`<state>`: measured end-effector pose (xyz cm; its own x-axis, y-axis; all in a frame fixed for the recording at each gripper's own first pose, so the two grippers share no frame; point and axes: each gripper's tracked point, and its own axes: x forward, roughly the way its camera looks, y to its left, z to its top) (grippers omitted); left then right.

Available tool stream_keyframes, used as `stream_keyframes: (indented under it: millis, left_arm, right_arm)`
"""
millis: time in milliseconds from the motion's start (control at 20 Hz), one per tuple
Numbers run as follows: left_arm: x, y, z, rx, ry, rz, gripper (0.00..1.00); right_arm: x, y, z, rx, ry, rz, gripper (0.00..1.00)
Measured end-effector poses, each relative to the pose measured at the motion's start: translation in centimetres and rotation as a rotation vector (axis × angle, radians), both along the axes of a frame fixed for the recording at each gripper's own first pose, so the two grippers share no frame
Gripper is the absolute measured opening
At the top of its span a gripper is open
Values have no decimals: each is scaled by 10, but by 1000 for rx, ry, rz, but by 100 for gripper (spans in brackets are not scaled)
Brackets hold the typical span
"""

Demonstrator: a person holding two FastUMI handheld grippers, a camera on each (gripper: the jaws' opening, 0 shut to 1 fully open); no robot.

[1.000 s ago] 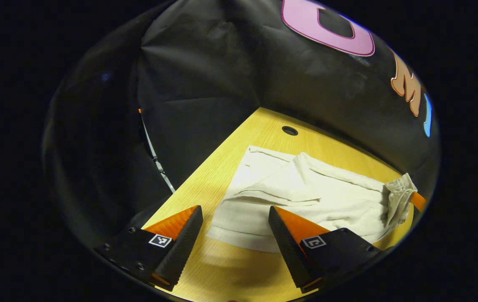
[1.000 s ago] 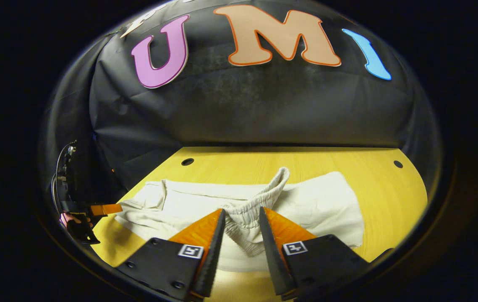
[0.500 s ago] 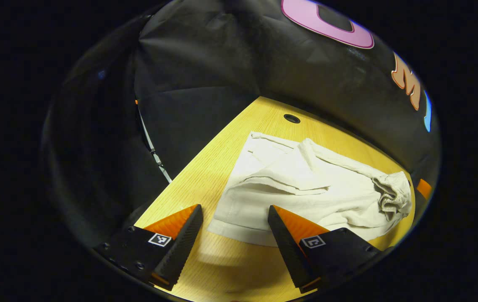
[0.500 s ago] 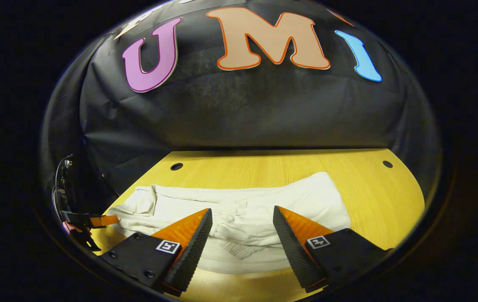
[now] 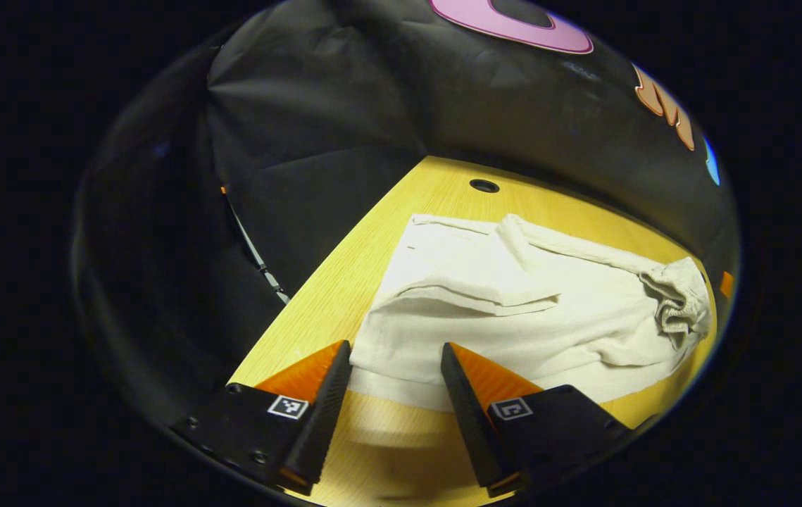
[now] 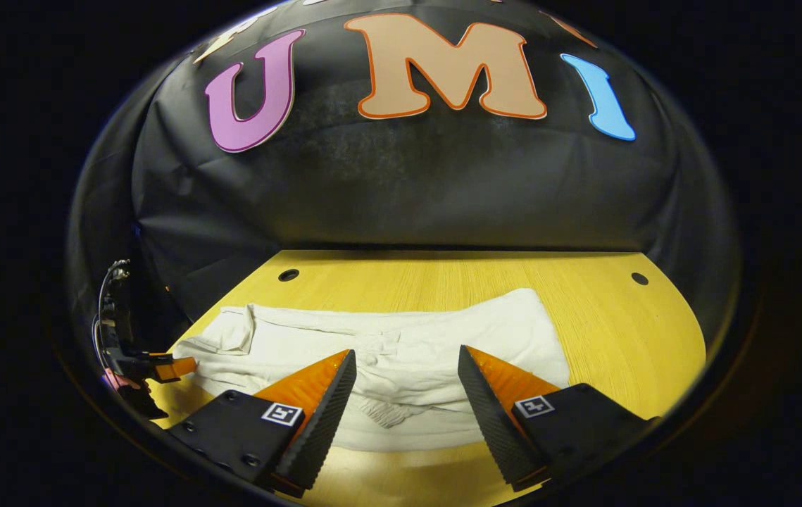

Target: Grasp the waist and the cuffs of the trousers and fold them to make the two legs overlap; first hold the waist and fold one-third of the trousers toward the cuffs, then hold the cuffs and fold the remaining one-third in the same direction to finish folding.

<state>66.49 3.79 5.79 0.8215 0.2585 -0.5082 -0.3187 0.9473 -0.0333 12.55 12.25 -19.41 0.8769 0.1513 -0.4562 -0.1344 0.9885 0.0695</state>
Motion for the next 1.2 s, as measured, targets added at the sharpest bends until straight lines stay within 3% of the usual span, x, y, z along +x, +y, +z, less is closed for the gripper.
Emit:
stream_keyframes:
  millis: [150, 200, 250, 350, 600, 800, 1200]
  left_arm:
    - [8, -16, -1, -19, -19, -26, 29]
    - [10, -18, -1, -37, -36, -22, 24]
    - [12, -19, 3, -60, -61, -22, 12]
    - [12, -19, 5, -92, -87, -12, 3]
    - [15, -35, 26, -166, -148, -21, 0]
    - [19, -61, 62, -147, -191, -69, 0]
    - [53, -204, 158, -47, -309, -320, 0]
  right_arm:
    - [-4, -6, 0, -4, 3, -9, 94]
    - [-5, -9, -1, -4, 1, -14, 94]
    - [-6, -12, -1, -9, 0, -19, 94]
    - [-8, -21, -2, -19, 2, -33, 94]
    - [-10, -52, 16, -15, -15, -86, 93]
    - [-17, -81, 24, -7, -22, -128, 94]
    - [-43, -150, 24, 11, 3, -168, 93]
